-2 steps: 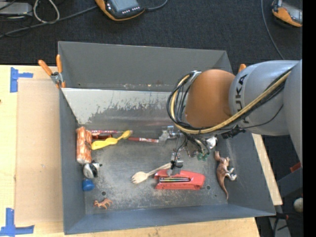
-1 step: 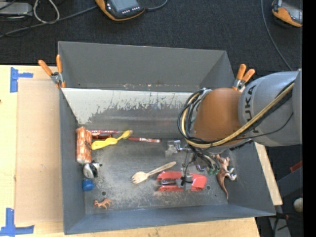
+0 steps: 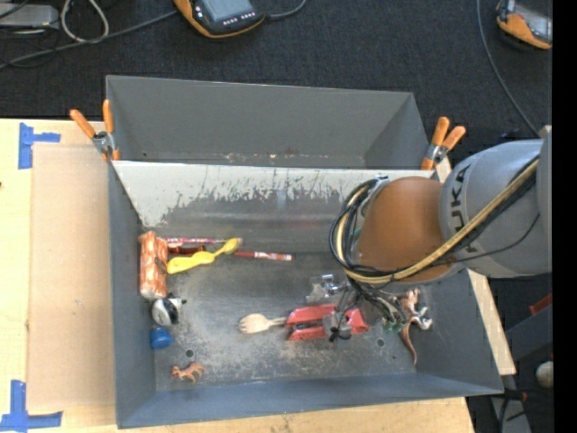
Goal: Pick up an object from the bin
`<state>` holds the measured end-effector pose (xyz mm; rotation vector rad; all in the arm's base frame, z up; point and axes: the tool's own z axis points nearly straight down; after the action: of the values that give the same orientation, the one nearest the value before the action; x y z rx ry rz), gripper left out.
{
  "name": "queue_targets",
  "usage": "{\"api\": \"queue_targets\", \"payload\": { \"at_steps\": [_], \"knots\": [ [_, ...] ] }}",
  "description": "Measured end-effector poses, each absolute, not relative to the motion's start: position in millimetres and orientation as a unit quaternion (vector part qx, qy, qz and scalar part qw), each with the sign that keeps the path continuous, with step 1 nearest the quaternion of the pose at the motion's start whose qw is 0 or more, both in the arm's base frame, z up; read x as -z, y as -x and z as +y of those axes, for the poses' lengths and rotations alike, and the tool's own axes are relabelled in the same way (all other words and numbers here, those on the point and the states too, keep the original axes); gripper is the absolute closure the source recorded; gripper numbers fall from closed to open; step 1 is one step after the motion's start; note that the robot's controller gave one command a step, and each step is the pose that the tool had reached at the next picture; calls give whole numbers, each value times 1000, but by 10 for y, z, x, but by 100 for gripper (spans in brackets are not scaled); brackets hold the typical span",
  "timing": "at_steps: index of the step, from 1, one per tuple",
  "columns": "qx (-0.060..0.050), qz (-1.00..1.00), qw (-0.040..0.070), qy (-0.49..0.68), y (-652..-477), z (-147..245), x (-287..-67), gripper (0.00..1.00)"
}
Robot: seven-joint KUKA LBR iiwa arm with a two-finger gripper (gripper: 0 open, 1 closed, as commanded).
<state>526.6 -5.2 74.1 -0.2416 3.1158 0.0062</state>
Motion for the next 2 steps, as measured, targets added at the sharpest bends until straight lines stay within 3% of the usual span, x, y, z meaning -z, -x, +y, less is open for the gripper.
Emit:
{"api": "queue_targets", "payload": {
  "at_steps": [1,2],
  "knots": [
    [-2,997,8,77,-5266,-52,-740,100],
    [-3,994,6,110,-5219,-94,-1276,100]
  ]
}}
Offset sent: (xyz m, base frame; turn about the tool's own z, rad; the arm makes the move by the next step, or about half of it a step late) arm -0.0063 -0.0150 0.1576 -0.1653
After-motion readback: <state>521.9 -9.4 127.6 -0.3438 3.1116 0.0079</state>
